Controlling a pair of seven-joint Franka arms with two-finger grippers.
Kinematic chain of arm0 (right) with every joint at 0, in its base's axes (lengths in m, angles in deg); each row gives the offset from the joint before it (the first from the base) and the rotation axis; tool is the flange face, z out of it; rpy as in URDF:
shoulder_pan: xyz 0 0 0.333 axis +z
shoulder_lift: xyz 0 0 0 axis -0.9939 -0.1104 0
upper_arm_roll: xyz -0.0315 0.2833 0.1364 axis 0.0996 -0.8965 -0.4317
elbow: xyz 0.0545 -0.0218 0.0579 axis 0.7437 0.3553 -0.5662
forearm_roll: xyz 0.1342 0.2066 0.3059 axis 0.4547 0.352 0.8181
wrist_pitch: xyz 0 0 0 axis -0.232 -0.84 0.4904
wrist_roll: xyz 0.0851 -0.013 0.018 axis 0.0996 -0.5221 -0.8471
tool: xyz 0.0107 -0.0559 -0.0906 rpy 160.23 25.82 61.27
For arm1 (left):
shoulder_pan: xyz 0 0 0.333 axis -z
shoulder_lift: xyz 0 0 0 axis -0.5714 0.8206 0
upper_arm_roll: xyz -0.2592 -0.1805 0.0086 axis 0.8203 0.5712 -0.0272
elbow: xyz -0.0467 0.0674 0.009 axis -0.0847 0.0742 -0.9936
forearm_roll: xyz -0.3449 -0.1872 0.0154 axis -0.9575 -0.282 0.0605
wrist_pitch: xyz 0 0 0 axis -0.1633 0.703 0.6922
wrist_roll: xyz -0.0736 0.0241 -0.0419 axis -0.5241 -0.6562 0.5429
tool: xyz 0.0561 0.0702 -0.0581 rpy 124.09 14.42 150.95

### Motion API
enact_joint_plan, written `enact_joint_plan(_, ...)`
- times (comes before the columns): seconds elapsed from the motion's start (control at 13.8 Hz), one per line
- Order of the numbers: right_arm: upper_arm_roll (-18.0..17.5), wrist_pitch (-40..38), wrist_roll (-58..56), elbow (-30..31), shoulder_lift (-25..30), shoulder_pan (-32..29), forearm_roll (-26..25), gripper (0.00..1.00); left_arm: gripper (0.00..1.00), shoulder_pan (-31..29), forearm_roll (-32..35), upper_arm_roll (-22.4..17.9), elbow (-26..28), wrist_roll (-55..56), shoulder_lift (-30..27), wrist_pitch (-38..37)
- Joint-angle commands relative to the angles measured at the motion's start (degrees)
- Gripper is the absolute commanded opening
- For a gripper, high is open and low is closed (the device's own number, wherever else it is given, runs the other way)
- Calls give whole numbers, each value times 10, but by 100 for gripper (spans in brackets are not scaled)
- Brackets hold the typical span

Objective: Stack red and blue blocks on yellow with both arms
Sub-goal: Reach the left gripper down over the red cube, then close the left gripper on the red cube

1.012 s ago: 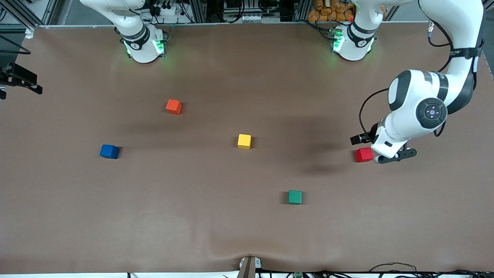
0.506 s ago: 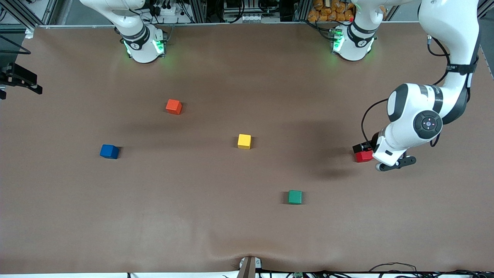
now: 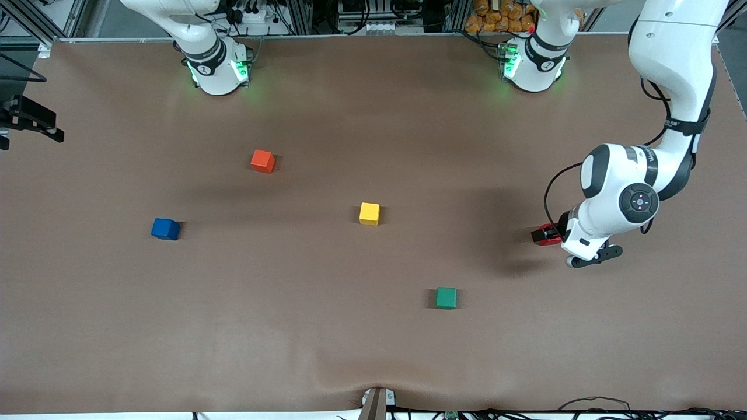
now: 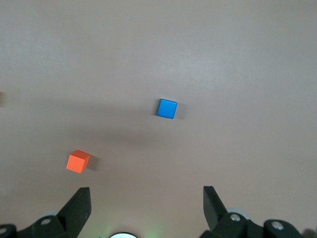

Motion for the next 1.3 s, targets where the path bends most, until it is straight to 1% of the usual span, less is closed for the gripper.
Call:
enact_joint_plan(0.0,-4,-2,-8,7,12,-6,-8,100,100,-2,12,-3,-1,13,8,7)
enact_joint_plan(0.43,-4,-2,-10,8,12,-7,-8,100,100,-13,14,-3,0,12,23,7)
enact_joint_plan(0.58,-4,-3,-10,8,12,-8,-8,100,100,-13,25,-3,0,13,28,7)
enact_joint_plan(0.94,-4,-5,-10,9,11,-8,-8,100,100,-13,26,-3,-1,14,35,13)
enact_joint_plan(1.01,-4,-6,-10,9,11,-7,-8,100,95,-13,26,-3,0,14,35,15)
enact_joint_plan(1.08,-4,-6,-10,9,11,-7,-8,100,87,-13,26,-3,0,14,36,15)
enact_joint_plan(1.16,-4,-5,-10,9,11,-7,-8,100,84,-13,26,-3,-1,14,36,16)
enact_joint_plan(1.23,-4,-5,-10,9,11,-7,-8,100,84,-13,26,-3,-1,14,39,16)
